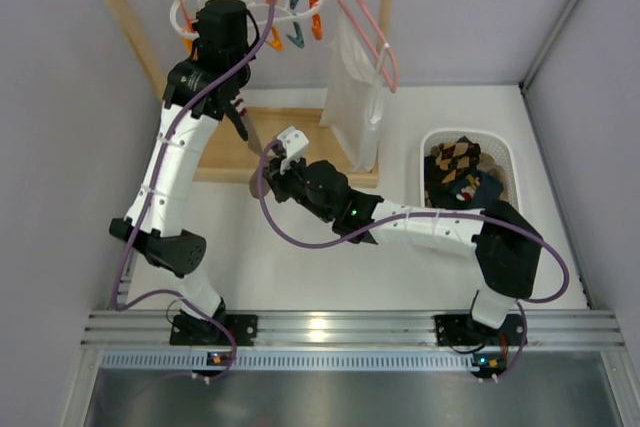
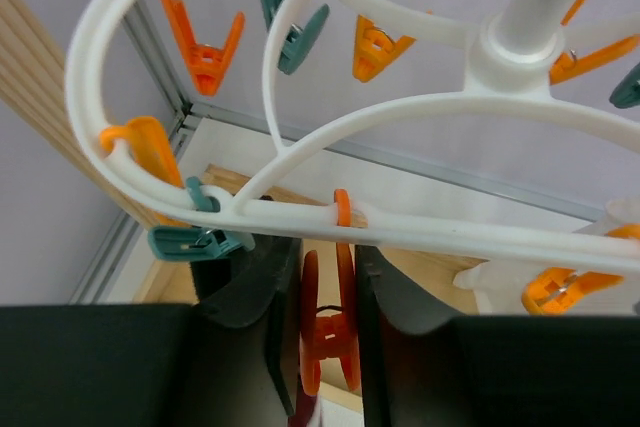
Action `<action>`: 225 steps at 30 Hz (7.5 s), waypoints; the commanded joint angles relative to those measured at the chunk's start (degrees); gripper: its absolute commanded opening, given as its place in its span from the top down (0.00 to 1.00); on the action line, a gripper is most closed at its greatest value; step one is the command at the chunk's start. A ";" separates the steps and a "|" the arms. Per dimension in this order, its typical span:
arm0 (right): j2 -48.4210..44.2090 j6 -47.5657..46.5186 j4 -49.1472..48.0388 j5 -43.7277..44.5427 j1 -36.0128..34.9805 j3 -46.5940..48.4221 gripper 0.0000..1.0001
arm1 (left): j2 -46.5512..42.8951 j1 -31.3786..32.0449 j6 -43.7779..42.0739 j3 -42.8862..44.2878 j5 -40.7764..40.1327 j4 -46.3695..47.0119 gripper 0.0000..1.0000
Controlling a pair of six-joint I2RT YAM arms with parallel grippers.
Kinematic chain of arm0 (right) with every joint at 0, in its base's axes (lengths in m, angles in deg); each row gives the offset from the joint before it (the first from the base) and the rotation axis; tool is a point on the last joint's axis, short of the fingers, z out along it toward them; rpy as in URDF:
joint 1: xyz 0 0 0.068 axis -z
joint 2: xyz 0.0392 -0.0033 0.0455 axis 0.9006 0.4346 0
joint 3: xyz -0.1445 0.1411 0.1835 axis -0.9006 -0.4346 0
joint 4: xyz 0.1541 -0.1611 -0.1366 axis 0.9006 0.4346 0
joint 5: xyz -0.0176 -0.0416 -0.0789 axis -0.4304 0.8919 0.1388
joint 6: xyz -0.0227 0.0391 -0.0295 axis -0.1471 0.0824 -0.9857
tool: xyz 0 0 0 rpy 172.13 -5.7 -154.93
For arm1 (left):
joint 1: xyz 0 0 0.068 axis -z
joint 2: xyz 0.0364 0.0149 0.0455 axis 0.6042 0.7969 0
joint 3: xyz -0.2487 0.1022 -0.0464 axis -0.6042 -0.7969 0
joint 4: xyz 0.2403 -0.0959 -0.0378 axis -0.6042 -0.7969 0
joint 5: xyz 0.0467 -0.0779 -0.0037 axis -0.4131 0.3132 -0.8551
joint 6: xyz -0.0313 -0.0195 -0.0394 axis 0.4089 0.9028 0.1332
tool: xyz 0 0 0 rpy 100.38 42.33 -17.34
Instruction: Remove the socks clipped to the hanger
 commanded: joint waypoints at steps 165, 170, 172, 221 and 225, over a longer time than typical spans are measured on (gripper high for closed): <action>-3.29 -9.22 7.16 10.05 -3.96 11.98 1.00 | -19.24 -1.16 2.76 -12.28 8.90 3.02 0.02; -2.59 -11.33 7.60 10.66 -4.92 12.86 1.00 | -17.75 -1.07 3.12 -13.60 6.62 3.10 0.06; -2.15 -12.12 7.60 11.54 -5.62 13.12 1.00 | -17.04 -1.07 2.41 -12.90 5.83 3.11 0.08; 11.73 -17.83 10.32 5.21 -8.53 26.65 1.00 | -12.82 -0.81 -0.14 -11.50 6.53 0.73 0.34; 13.58 -18.71 10.41 5.30 -8.53 28.32 1.00 | -13.35 -0.81 -0.66 -11.49 5.83 0.73 0.37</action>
